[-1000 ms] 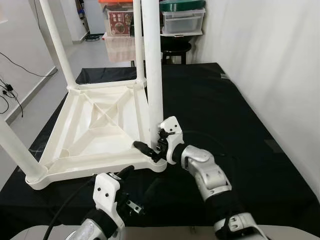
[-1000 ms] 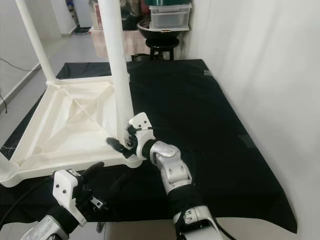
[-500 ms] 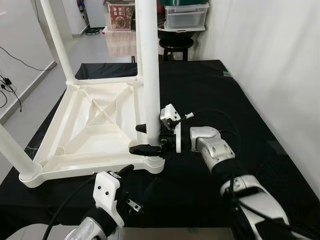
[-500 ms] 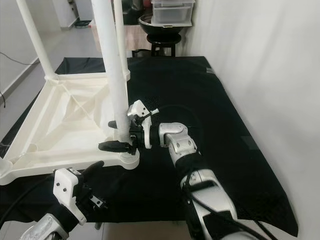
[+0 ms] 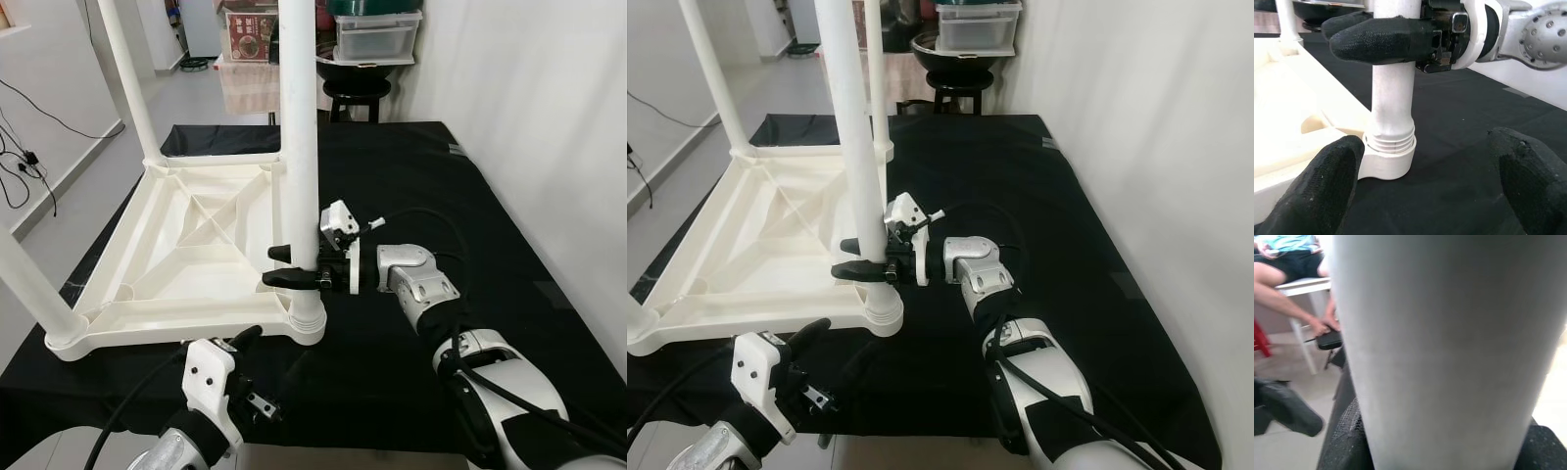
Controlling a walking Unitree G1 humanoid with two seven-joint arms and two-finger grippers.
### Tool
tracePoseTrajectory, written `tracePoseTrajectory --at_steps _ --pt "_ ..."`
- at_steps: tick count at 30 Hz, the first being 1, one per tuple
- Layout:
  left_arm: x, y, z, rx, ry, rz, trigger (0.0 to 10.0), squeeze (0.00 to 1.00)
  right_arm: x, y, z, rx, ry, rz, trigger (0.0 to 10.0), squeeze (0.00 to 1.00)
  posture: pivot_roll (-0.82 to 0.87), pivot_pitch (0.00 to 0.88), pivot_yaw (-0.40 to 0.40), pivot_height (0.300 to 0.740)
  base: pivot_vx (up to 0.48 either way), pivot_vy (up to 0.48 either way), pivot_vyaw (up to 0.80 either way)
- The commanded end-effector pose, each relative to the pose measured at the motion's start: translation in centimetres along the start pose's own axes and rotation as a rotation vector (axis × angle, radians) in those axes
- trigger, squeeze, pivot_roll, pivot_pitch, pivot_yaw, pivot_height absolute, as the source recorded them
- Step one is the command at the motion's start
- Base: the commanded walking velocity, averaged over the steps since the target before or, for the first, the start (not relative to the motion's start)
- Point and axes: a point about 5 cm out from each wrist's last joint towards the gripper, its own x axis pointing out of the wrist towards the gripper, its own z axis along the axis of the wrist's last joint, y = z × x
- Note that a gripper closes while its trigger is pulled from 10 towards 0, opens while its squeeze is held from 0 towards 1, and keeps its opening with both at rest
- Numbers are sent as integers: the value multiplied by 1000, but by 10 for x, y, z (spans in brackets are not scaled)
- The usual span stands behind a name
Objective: Building children table
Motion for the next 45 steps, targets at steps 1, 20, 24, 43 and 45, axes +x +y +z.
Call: tracePoseTrajectory --at_steps 1,20,24,43,45 --pt "-3 0 -2 -2 15 6 10000 0 -11 1 -31 55 132 -146 0 0 7 26 -31 740 0 0 0" --pt "-3 5 -1 4 15 9 10000 0 4 31 -35 89 120 -654 10000 1000 -27 22 -6 740 0 0 0" --pt "-2 5 -1 3 17 3 10000 0 5 30 -9 81 18 -566 10000 1000 -24 20 -5 740 0 0 0" --pt "-2 5 -2 3 22 8 10000 0 10 7 28 -6 -83 44 7529 0 6 12 -11 740 0 0 0" --pt "-2 5 -2 3 22 9 10000 0 9 6 25 12 -77 49 0 0 9 13 -12 740 0 0 0"
